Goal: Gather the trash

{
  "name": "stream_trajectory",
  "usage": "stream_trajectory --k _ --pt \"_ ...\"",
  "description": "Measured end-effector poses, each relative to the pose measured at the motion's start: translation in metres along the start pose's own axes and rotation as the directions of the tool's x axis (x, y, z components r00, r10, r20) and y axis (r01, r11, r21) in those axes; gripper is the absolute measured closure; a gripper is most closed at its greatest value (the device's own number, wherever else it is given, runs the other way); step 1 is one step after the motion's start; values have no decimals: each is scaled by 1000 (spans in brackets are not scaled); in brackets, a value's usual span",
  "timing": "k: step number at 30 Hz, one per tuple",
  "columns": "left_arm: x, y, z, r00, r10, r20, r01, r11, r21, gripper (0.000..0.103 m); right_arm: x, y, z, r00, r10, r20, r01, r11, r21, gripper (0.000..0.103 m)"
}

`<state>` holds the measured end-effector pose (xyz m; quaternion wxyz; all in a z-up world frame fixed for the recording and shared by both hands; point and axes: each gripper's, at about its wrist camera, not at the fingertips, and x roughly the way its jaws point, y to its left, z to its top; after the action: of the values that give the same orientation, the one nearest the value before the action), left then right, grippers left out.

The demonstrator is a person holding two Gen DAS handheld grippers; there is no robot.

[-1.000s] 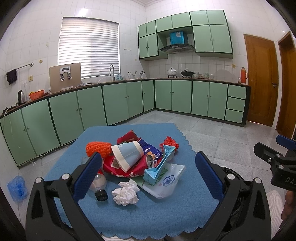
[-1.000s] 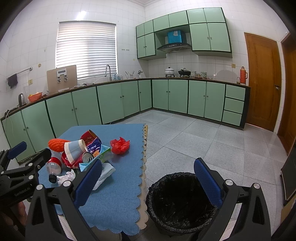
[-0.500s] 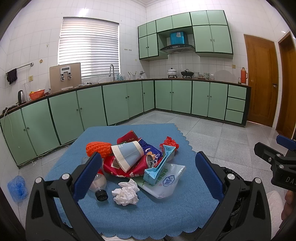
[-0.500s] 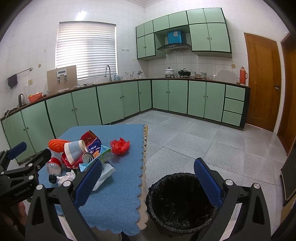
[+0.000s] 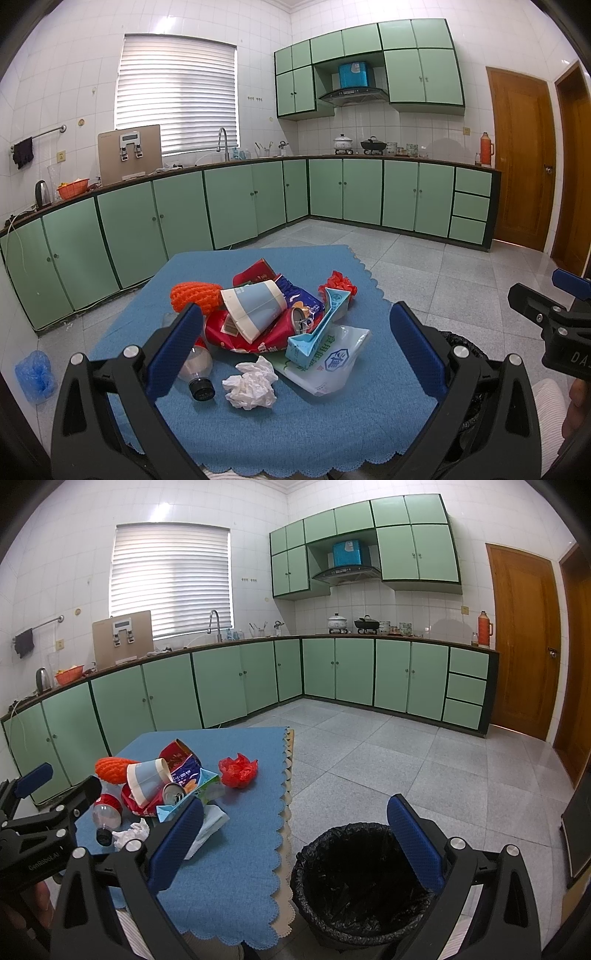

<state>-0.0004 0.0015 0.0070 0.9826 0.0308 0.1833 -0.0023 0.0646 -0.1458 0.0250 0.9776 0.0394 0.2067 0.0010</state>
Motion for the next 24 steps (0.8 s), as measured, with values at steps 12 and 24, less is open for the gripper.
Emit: stream_trajectory --k 12,24 --pt "2 0 -2 1000 2 -1 -2 1000 -4 5 2 -2 -2 1000 0 -4 0 1000 3 6" --pt "4 1 -3 1000 2 -4 -2 1000 -7 5 5 -3 -5 1000 -1 -8 1 1000 3 6"
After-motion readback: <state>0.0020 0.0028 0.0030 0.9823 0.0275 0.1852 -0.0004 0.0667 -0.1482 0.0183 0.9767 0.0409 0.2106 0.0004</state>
